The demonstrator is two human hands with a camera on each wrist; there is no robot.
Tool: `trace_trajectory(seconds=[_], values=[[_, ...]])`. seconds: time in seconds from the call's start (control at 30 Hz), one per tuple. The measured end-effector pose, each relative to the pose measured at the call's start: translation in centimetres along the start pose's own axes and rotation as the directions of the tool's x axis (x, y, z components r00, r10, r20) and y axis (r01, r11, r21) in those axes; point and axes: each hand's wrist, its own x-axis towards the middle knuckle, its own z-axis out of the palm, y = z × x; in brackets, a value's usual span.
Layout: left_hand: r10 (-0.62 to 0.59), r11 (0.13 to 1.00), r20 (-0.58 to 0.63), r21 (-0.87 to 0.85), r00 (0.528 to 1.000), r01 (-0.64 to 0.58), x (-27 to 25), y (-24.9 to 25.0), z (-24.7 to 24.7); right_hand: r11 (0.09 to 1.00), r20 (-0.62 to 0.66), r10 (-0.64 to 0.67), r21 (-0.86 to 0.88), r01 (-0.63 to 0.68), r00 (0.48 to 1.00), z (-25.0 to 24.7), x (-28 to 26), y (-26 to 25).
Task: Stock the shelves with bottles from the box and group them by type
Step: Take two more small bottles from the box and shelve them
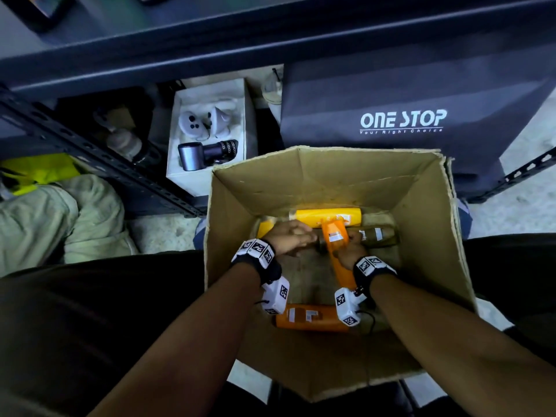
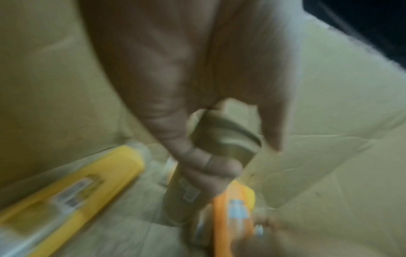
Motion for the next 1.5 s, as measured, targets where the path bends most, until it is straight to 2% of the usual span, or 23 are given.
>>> trace_trajectory(seconds=[0.07, 0.2, 0.27, 0.37, 0.5, 0.7, 0.8, 0.9, 1.07, 1.17, 1.37, 1.5], values=[[0.072, 0.996, -0.040, -0.051, 0.997, -0.074, 0.5, 1.0, 0.3, 1.000, 0.001, -0.005, 0.007, 0.005, 1.000, 0.0, 0.1, 0.0], [0.196, 0.980, -0.200, 0.052, 0.960, -0.190, 2.6, 1.2, 1.0, 0.998, 0.007, -0.014, 0.064, 0.014, 1.000, -0.1, 0.7, 0.4], [0.176, 0.980, -0.274, -0.046, 0.945, -0.195, 3.6, 0.5, 1.2, 0.996, 0.027, -0.007, 0.089, 0.004, 1.000, -0.1, 1.1, 0.8], [0.092, 0.973, -0.287, -0.177, 0.954, -0.147, 5.1, -0.7, 1.9, 0.989, 0.043, 0.004, 0.146, -0.010, 0.999, 0.2, 1.7, 1.3], [0.028, 0.976, -0.277, -0.200, 0.960, -0.087, 6.2, -2.1, 3.4, 0.980, 0.048, 0.014, 0.198, -0.024, 0.999, 1.2, 2.6, 2.1], [0.049, 0.968, -0.351, -0.213, 0.935, -0.131, 6.9, -2.9, 4.5, 0.981, 0.014, -0.033, 0.191, 0.030, 0.999, 2.2, 3.4, 3.3], [0.016, 0.959, -0.341, -0.259, 0.940, -0.110, 6.3, -3.6, 4.4, 0.984, -0.003, -0.048, 0.173, 0.048, 0.999, 2.3, 3.5, 3.4], [-0.058, 0.965, -0.306, -0.261, 0.950, -0.025, 5.6, -4.8, 4.4, 0.988, 0.011, -0.058, 0.147, 0.056, 0.998, 2.3, 3.3, 3.4], [-0.160, 0.985, -0.209, -0.104, 0.965, 0.141, 4.1, -6.9, 5.0, 0.989, 0.048, -0.057, 0.140, 0.050, 0.997, 2.0, 2.7, 3.6], [-0.200, 0.979, -0.183, -0.067, 0.963, 0.191, 3.2, -7.3, 5.4, 0.992, 0.056, -0.047, 0.121, 0.040, 0.997, 1.7, 2.2, 3.2], [-0.199, 0.969, -0.165, -0.178, 0.966, 0.169, 1.8, -5.3, 5.0, 0.990, -0.023, -0.040, 0.136, 0.043, 0.999, 0.5, 0.8, 1.3], [-0.132, 0.959, -0.228, -0.275, 0.965, 0.066, 0.6, -3.6, 4.1, 0.976, -0.104, -0.094, 0.188, 0.113, 0.990, -0.7, -0.8, 0.1]])
